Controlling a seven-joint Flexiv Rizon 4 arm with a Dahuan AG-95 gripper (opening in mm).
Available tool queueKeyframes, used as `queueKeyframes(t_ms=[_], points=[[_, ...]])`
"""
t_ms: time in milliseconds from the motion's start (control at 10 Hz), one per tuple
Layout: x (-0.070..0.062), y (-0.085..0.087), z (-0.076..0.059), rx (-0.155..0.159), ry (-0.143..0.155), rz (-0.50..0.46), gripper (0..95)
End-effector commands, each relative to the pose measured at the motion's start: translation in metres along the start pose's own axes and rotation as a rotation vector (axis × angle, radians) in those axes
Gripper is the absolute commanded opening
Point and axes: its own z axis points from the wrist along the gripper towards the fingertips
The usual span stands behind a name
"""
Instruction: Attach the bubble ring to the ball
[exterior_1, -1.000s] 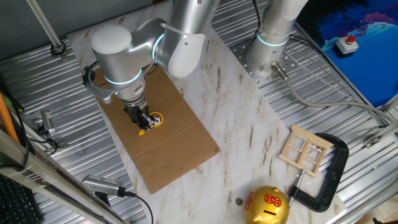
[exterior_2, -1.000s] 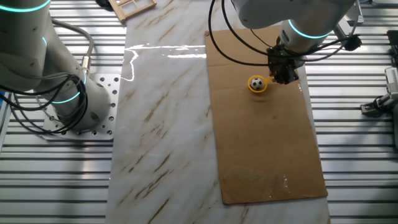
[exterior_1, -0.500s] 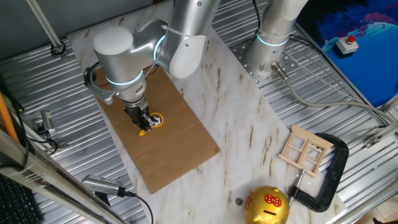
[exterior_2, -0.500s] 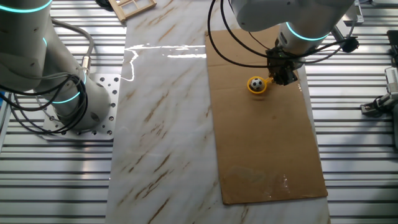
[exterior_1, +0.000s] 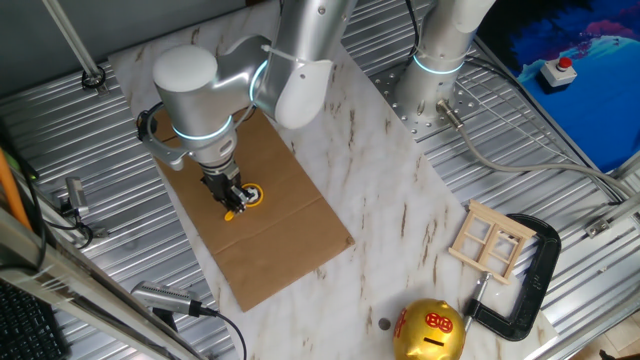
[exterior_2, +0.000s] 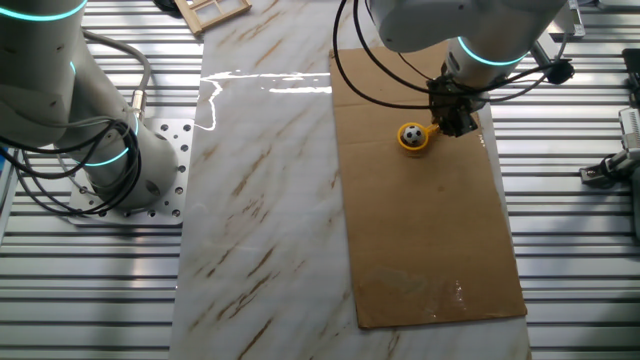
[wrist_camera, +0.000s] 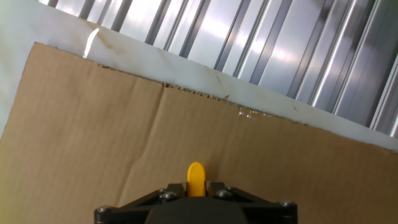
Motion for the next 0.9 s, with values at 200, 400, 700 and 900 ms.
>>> queueKeyframes(t_ms=[200,400,700,900], points=[[0.0007,0.0003,0.0008,0.002,-0.003,-0.001,0.0],[0.001,0.0004,0.0016,0.003,-0.005,-0.001,0.0],[0.0011,-0.0001,0.0031,0.005,-0.007,-0.003,0.0],[0.0012,0.0,0.0032,0.006,-0.005,-0.003,0.0]])
